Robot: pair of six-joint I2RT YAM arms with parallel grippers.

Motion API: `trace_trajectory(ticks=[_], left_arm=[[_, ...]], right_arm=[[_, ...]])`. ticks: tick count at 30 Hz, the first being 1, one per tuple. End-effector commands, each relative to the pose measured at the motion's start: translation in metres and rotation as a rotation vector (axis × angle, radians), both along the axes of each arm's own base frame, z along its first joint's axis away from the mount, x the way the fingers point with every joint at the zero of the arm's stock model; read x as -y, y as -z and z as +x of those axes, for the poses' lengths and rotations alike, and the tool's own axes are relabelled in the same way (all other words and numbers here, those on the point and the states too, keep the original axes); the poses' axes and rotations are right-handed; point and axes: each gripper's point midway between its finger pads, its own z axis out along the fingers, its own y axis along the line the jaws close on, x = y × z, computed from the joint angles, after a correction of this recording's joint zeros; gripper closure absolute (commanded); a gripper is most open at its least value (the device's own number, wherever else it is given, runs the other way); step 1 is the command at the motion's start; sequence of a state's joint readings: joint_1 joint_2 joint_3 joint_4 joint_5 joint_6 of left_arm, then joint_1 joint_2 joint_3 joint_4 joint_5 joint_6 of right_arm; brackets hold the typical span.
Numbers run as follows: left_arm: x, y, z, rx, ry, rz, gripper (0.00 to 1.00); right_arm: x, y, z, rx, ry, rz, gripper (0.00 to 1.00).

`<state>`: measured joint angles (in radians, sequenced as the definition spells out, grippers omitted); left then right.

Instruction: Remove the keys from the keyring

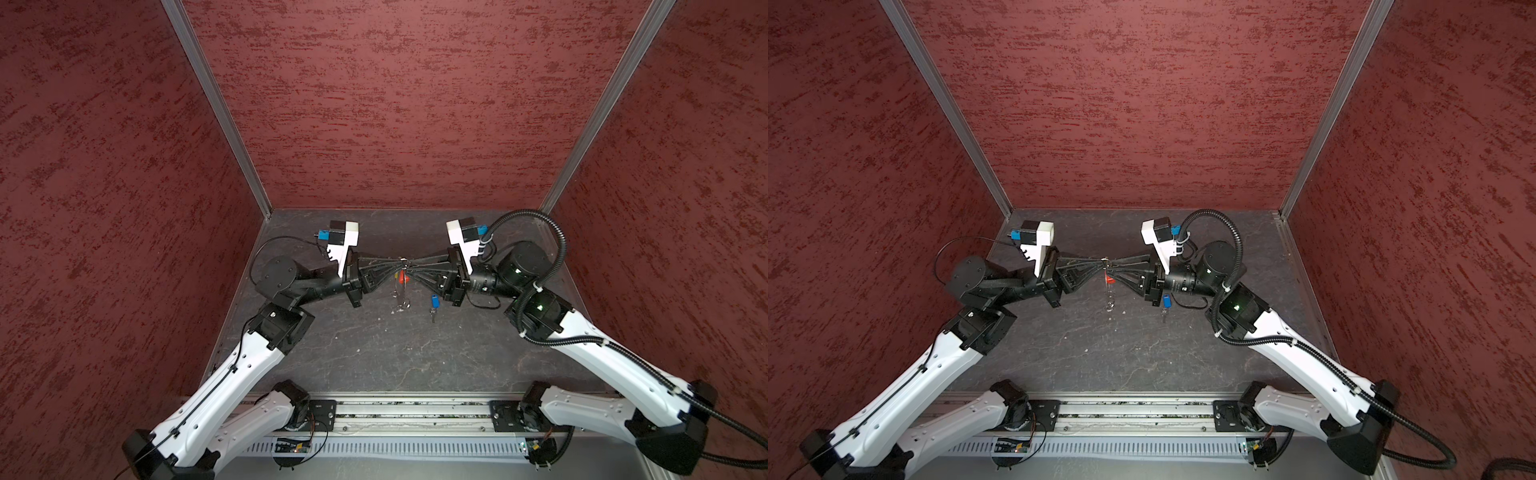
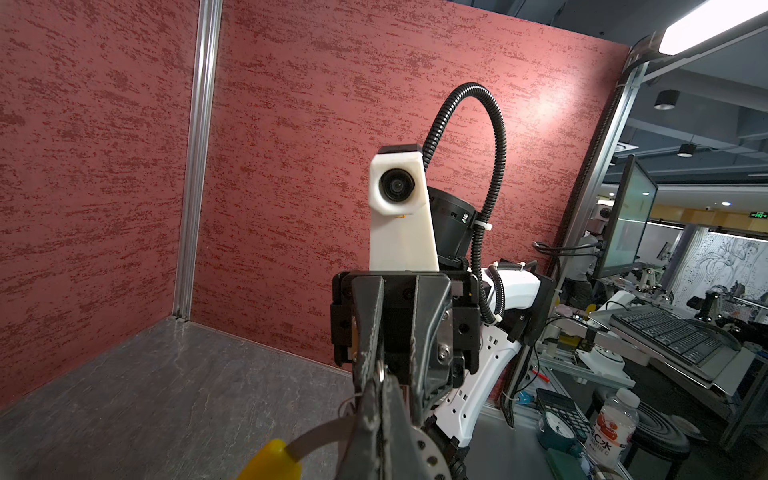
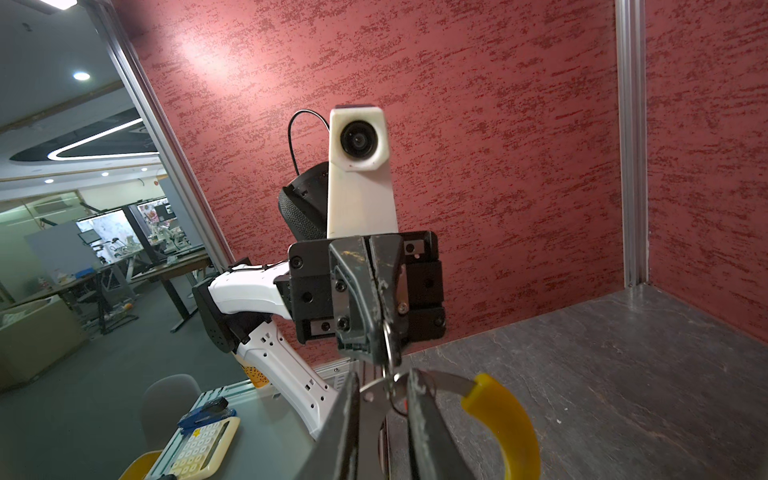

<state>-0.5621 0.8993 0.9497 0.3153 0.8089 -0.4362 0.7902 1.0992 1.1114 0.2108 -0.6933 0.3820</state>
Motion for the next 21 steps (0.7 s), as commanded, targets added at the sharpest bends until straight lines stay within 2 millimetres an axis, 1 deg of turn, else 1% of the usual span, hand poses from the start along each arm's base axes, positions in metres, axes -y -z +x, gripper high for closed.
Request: trace_trajectory(ticks=[1,8,16,18,21], left_arm=[[-0.0016,-0.0082,-0.0028,0.041,-0.006,-0.019,1.0],[-0.0008,-0.0072,-0.0022,0.036,-0.004,-0.017,1.0],[-0.0001,-0.0056,-0.0004,0.027,-0.006,-0.013,1.0],[-0.0001,-0.0054,-0.0001,0.026,-0.007,-0.013,1.0],[0.0,-0.0052,0.0005,0.019,-0.009,-0.011,1.0]], right_arm=[[-0.0003,-0.0053,-0.0054,0.019,-0.023,0.021,0.8],[-0.0007,-0.0084,-0.0062,0.021,-0.03,0.03,0.83],[-0.0007,-0.0094,-0.0041,0.022,-0.018,0.031,0.95],[-0.001,-0.0093,-0.0043,0.019,-0.022,0.029,1.0],[-0.0008,-0.0091,-0.0048,0.019,-0.022,0.025,1.0]])
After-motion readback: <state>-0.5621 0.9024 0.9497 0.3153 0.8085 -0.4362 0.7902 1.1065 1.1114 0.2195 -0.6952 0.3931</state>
